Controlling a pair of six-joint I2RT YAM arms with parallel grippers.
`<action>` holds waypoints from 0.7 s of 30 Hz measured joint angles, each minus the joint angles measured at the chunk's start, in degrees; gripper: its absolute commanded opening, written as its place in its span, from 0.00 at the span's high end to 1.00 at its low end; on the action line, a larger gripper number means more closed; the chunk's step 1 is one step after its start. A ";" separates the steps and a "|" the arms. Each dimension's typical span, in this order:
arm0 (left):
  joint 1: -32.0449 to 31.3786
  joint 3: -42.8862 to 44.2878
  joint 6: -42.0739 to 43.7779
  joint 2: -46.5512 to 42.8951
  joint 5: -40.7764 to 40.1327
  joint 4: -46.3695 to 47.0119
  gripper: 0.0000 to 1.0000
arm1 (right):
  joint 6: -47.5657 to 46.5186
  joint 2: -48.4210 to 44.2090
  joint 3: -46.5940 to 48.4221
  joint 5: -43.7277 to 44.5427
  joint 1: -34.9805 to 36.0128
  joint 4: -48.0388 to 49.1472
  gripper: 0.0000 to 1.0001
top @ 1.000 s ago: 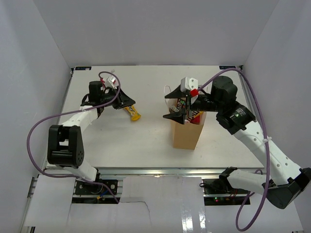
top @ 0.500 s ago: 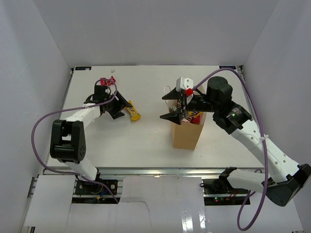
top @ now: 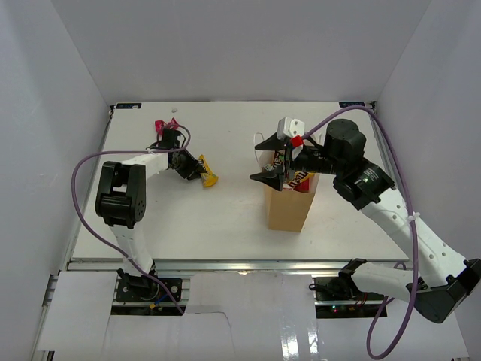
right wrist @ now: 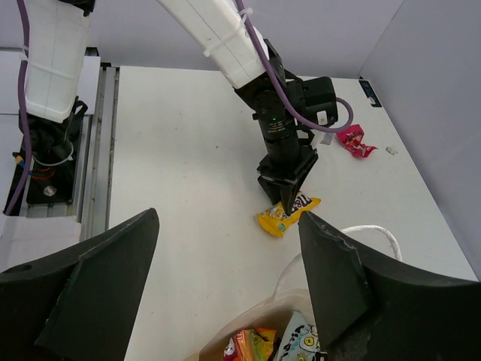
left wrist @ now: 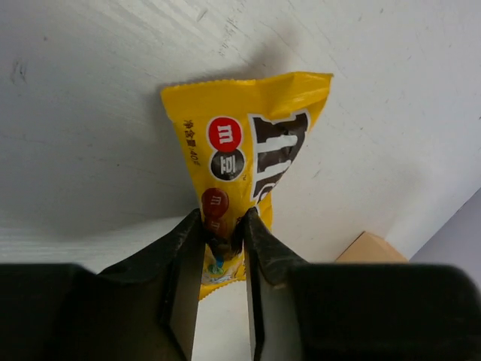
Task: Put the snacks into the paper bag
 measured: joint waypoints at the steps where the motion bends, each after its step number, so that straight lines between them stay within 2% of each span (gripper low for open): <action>1: 0.00 0.07 0.17 0.20 0.20 0.09 0.73 | 0.00 -0.13 0.00 -0.02 -0.15 0.02 0.19; 6: 0.00 0.00 1.68 0.00 2.40 2.32 0.89 | 0.02 -0.42 0.00 -0.04 -0.22 0.04 0.19; 10: 0.00 -3.23 4.13 -3.48 5.42 6.10 0.90 | 0.09 -0.42 -0.02 -0.17 -0.22 0.04 0.19; 15: 0.00 -12.74 7.21 -15.19 12.39 14.69 0.89 | 2.16 -0.33 -0.02 -0.59 -0.22 0.79 0.20; 21: 0.00 -24.04 9.86 -30.23 24.37 26.29 0.88 | 16.35 2.16 -0.13 -2.25 -0.22 6.23 0.25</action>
